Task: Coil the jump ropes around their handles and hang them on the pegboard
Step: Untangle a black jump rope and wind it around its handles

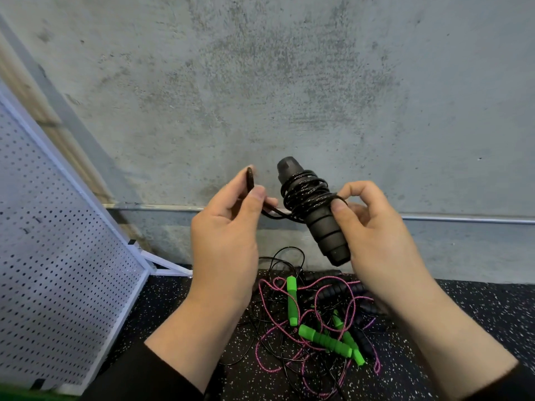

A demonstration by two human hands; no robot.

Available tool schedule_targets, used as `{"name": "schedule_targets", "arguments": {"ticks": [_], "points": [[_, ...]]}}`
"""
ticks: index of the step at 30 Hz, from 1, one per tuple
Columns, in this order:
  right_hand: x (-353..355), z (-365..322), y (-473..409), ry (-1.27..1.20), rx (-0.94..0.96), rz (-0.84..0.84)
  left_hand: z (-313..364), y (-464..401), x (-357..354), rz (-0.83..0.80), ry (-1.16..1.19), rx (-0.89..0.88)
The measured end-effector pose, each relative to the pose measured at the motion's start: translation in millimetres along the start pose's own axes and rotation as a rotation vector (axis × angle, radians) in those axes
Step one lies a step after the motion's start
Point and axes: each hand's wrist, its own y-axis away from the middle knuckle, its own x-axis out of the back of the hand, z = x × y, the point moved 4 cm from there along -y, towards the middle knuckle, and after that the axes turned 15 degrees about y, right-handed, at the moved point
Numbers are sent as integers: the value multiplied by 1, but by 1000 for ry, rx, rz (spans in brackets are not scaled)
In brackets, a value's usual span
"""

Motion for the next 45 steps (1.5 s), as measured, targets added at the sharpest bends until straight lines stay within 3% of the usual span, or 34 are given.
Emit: {"name": "schedule_targets", "arguments": {"ticks": [3,8,13,19,31,34,40,45], "points": [[-5,-2,1,2,25,-21,8,5,-4,-60,-6,-78],[-11,3,1,201,111,-35,7,4,-13,-336,-439,-257],[-4,6,6,487,166,-10,4,0,-14,-403,-598,-171],[-13,7,11,571,245,-118,-4,-4,-7,-371,-610,9],[-11,8,10,633,303,-134,-3,5,-11,-648,-800,-22],[-11,6,10,658,314,-145,-4,1,-6,-607,-765,36],[-13,4,10,674,384,-225,-8,-7,11,-441,-466,254],[-12,5,8,657,391,-214,-11,-6,9,-466,-641,98]]}}
